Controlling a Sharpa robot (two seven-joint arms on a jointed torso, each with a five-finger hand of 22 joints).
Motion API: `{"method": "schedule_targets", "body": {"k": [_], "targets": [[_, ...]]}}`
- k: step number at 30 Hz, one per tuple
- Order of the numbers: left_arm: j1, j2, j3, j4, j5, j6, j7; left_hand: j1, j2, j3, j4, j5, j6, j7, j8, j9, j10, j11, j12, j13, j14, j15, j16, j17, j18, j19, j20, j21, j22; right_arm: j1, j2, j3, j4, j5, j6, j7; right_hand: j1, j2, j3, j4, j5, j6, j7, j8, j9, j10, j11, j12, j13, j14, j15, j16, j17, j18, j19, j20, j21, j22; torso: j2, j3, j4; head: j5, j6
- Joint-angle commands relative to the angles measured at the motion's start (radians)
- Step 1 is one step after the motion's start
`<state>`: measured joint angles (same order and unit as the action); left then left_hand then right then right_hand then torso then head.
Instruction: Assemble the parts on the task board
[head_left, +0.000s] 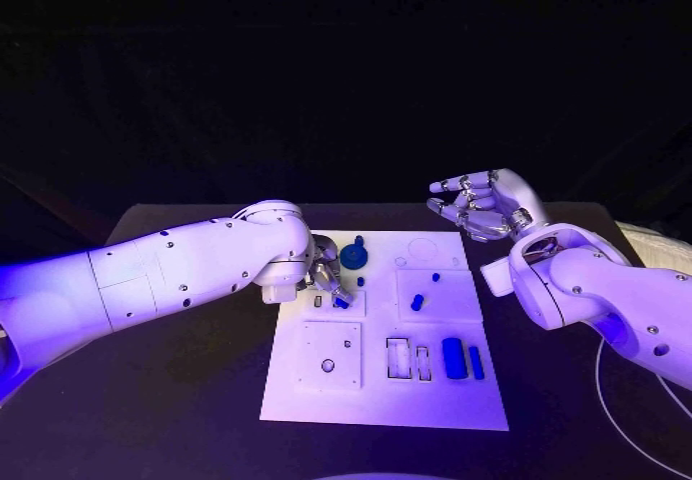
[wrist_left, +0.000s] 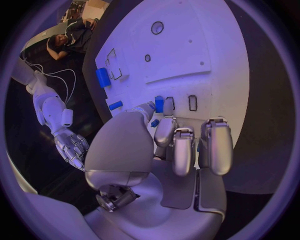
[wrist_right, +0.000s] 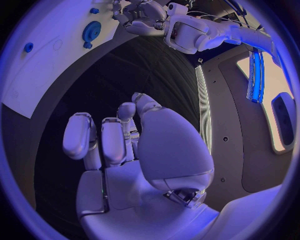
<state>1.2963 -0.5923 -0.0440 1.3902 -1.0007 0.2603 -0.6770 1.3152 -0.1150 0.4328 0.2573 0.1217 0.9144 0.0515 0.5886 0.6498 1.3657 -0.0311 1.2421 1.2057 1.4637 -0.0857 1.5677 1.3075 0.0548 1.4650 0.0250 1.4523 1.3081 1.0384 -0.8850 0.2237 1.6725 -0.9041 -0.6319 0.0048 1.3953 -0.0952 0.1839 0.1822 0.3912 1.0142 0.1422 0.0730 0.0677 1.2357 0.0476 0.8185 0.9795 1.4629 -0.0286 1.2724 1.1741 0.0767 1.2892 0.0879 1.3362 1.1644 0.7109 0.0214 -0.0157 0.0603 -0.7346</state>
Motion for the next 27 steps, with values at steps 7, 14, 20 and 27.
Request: {"method": "schedule_targets", "body": {"k": [7,14,20,27], "targets": [[-0.002,-0.057,0.003,0.061,0.053,-0.166,0.021,-0.056,-0.018,0.237,-0.191,0.017,-0.001,-0.005,0.015,0.026,0.004,0.006,0.000,0.004,0.107,0.005,0.003,0.263,-0.012,0.017,0.006,-0.003,0.095,-0.002,-0.001,-0.001,-0.005,-0.010,0.010,0.006,-0.005,-0.009,0.007,-0.001,0.012,0.002,-0.001,0.003,0.001,-0.007,0.001,0.001,-0.003,0.026,0.004,-0.004,-0.002,0.017,-0.005,-0.001,-0.009,-0.005,0.000,0.0013,0.0007,0.004,-0.001],[-0.019,-0.094,0.002,0.101,0.041,-0.271,0.032,-0.061,-0.022,0.246,-0.196,0.016,0.001,-0.006,0.017,0.030,0.008,0.005,0.004,0.008,0.107,0.005,0.003,0.263,-0.013,0.020,0.005,0.001,0.101,-0.002,-0.004,-0.001,-0.005,-0.009,0.009,0.007,-0.007,-0.009,0.009,0.000,0.016,0.001,-0.001,0.003,0.001,-0.008,0.002,-0.001,-0.006,0.026,0.004,-0.006,-0.003,0.018,-0.005,-0.001,-0.010,-0.006,-0.001,0.0014,0.0041,0.005,-0.001],[-0.045,-0.110,0.000,0.127,0.009,-0.339,0.038,-0.066,-0.024,0.253,-0.198,0.015,0.003,-0.006,0.019,0.033,0.013,0.005,0.009,0.013,0.107,0.005,0.003,0.263,-0.015,0.024,0.005,0.006,0.108,-0.002,-0.006,-0.002,-0.007,-0.008,0.010,0.005,-0.009,-0.009,0.009,0.002,0.019,0.002,-0.001,0.003,0.001,-0.008,0.002,0.000,-0.006,0.026,0.005,-0.006,-0.002,0.018,-0.006,-0.001,-0.011,-0.007,-0.002,0.0015,0.0081,0.007,-0.003],[-0.068,-0.108,-0.002,0.128,-0.032,-0.356,0.037,-0.069,-0.025,0.257,-0.199,0.015,0.004,-0.007,0.020,0.035,0.015,0.004,0.011,0.015,0.107,0.004,0.003,0.263,-0.016,0.025,0.004,0.008,0.110,-0.002,-0.007,-0.003,-0.008,-0.008,0.010,0.002,-0.010,-0.008,0.011,0.003,0.023,0.002,-0.001,0.003,0.001,-0.009,0.002,-0.001,-0.007,0.026,0.005,-0.006,-0.003,0.018,-0.005,-0.001,-0.011,-0.006,-0.002,0.0017,0.0070,0.012,-0.003]]}}
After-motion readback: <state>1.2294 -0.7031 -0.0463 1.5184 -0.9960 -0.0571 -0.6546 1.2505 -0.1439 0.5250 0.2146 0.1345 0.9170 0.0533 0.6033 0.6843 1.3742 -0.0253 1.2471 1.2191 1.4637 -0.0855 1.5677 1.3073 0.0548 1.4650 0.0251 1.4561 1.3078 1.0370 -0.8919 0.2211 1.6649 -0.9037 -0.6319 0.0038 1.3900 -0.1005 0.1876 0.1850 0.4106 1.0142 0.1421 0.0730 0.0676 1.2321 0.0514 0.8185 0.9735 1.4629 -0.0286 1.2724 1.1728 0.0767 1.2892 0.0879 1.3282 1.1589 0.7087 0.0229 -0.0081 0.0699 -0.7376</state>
